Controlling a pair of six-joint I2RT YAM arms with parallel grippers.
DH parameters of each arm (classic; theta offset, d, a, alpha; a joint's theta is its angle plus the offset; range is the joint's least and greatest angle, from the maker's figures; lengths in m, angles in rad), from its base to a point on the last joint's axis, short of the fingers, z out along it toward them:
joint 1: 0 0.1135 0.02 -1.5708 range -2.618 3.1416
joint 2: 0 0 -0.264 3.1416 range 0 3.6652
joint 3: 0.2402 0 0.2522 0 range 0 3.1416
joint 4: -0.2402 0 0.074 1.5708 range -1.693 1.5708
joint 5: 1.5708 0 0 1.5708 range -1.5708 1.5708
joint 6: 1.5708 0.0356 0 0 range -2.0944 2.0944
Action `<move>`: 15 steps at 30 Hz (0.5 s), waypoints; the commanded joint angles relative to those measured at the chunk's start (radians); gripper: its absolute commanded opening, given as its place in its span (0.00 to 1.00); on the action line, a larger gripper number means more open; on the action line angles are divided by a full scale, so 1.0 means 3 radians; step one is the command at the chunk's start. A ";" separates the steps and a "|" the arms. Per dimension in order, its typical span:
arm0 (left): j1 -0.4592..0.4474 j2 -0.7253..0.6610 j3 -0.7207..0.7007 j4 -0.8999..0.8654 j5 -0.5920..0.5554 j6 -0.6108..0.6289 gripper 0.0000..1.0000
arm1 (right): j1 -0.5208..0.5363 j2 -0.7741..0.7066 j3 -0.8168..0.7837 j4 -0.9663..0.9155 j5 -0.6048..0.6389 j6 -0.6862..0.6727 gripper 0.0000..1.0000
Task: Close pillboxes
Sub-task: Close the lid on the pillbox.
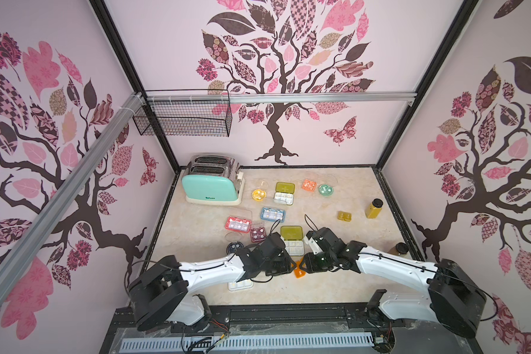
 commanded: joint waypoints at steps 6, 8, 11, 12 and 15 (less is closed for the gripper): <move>0.0251 -0.0151 -0.0220 0.0035 -0.0084 0.0111 0.35 | -0.0192 -0.0209 0.0278 -0.0513 0.0290 -0.0308 0.40; 0.0262 0.0013 -0.0195 0.0198 0.0017 0.0097 0.34 | -0.0263 -0.0127 0.0340 -0.0498 0.0207 -0.0374 0.37; 0.0262 0.0250 -0.0074 0.0254 0.0223 0.0138 0.30 | -0.0293 0.0023 0.0457 -0.0495 0.0154 -0.0475 0.30; 0.0262 0.0278 -0.0079 0.0278 0.0236 0.0138 0.28 | -0.0301 0.0059 0.0480 -0.0492 0.0151 -0.0498 0.29; 0.0262 0.0342 -0.0090 0.0232 0.0212 0.0233 0.28 | -0.0344 0.0135 0.0505 -0.0455 0.0159 -0.0546 0.25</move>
